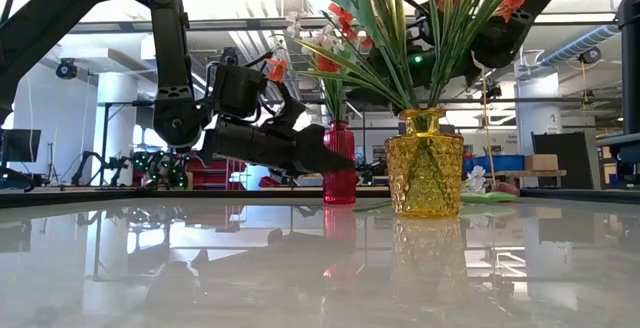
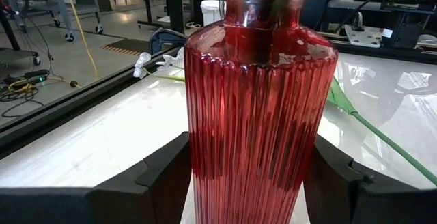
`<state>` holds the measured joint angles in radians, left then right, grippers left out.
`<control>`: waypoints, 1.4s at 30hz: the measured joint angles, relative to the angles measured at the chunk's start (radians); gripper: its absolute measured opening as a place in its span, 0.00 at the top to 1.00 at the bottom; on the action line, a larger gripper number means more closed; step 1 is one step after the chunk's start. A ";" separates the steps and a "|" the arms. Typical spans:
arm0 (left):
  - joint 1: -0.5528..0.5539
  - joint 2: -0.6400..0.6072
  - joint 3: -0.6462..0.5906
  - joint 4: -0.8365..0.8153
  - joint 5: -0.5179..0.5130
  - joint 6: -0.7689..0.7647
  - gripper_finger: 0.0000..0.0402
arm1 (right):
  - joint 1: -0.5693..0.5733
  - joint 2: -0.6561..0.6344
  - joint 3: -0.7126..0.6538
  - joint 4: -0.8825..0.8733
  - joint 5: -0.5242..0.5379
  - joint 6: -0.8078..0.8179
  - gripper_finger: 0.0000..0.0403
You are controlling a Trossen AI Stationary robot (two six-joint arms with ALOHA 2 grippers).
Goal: Sort flowers into vase by color
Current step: Put the white flower into the red vase
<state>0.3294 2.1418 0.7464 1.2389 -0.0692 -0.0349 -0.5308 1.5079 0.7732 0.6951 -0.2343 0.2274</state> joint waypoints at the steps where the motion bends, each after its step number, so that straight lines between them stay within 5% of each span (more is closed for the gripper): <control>1: 0.000 0.000 0.000 0.000 0.000 0.000 0.46 | 0.000 0.008 0.008 -0.001 0.000 -0.011 0.52; 13: 0.000 0.000 0.000 -0.001 0.001 0.000 0.46 | 0.000 0.045 0.037 -0.013 -0.037 -0.045 0.95; 42: 0.000 0.000 0.000 -0.008 0.000 0.000 0.46 | 0.114 0.043 0.018 -0.128 0.077 -0.340 0.97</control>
<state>0.3294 2.1418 0.7460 1.2304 -0.0692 -0.0349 -0.4168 1.5513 0.7912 0.5672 -0.1574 -0.1131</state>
